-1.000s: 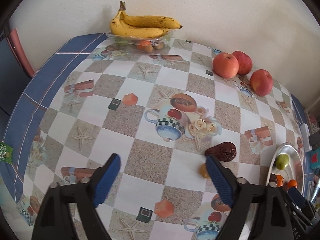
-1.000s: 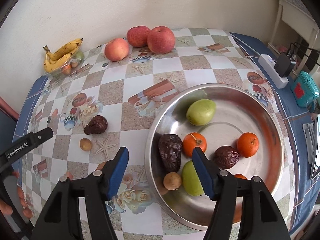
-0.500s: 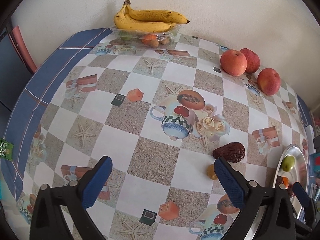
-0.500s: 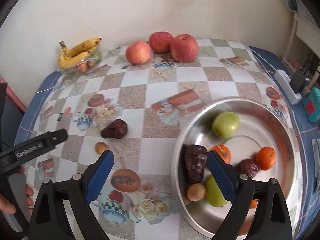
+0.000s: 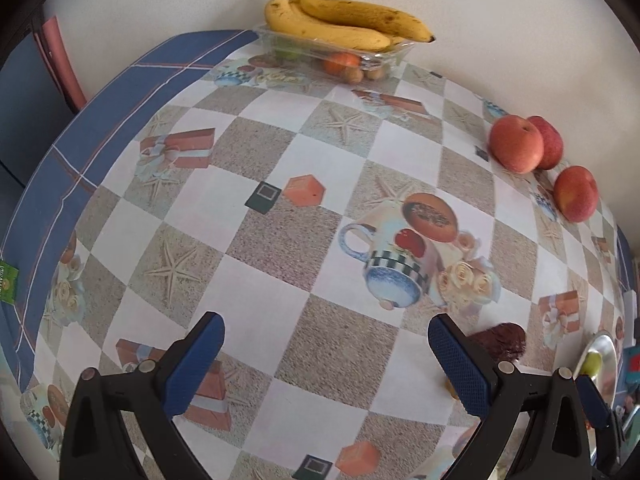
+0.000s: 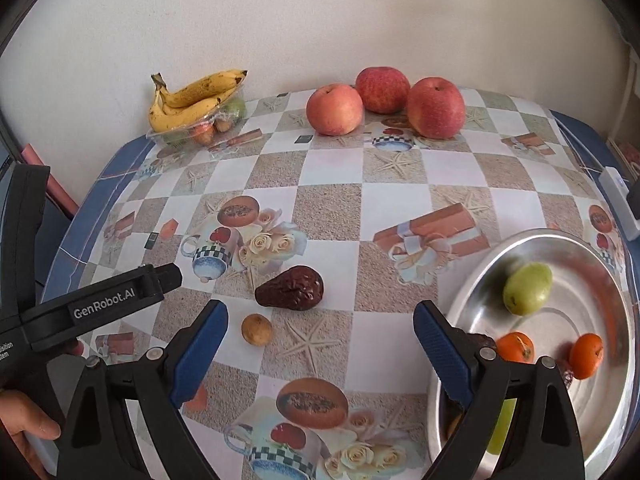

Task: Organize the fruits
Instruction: 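Move both grippers back to the last date and brown fruit, then carry the last date into the bowl with right gripper while left places brown fruit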

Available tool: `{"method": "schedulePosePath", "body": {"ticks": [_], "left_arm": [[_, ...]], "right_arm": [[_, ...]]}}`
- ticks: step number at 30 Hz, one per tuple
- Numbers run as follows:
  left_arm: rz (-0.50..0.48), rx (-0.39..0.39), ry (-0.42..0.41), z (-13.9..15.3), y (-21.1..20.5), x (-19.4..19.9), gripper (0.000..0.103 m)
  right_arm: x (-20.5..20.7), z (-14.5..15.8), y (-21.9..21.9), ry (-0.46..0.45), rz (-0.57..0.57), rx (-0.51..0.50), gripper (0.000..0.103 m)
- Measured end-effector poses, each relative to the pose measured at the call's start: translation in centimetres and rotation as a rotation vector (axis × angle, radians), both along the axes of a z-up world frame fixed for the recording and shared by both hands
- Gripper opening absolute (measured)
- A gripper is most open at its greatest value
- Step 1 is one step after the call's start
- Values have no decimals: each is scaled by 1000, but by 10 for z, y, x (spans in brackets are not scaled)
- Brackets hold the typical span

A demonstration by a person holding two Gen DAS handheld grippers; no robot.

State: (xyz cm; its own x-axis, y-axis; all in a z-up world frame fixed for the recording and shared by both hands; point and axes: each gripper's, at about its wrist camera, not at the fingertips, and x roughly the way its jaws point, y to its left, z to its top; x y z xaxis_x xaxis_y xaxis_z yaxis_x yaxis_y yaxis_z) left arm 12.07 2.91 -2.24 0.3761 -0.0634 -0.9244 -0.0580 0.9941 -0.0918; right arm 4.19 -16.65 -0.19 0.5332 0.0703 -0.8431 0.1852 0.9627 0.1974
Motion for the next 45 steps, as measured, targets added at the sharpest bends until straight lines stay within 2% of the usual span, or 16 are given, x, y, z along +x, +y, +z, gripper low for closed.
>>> {"method": "schedulePosePath", "body": {"ticks": [9,10,12,15,18,22,30,32,33,35,36,40,45], "left_arm": [[30,-21,65,-19,11,11,103],[29,-23,67,-19,11,11,103],[24,-32,69,-19,10,11,103],[13,-57,72,-17,7,11,103],[-4,-115,83,-16,3,9,103],[-61,-206,101,-15,-13,4,100],[-246,-233,129,-13,-62,-13,67],[-273,-223,149,-18,-71,-16,56],[-277,-210,154,-20,-74,-18,47],[-290,-217,142,-19,-75,-20,36],[-297,-234,141,-17,-76,-21,25],[-335,-235,121,-7,-87,-30,25],[-461,-363,111,14,-124,-51,25]], "right_arm": [[37,-38,28,106,65,-53,92],[40,-41,30,113,72,-57,89],[44,-47,34,126,77,-70,69],[44,-47,34,117,70,-91,58],[39,-44,24,111,54,-15,58],[22,-25,2,86,-7,2,58],[-25,14,-52,8,-165,43,58],[-33,17,-61,-3,-187,69,58],[-37,19,-65,-8,-198,75,58],[-45,21,-71,-14,-214,79,58],[-49,22,-75,-16,-224,84,58],[-65,25,-96,-26,-283,103,58],[-93,20,-129,0,-404,90,58]]}}
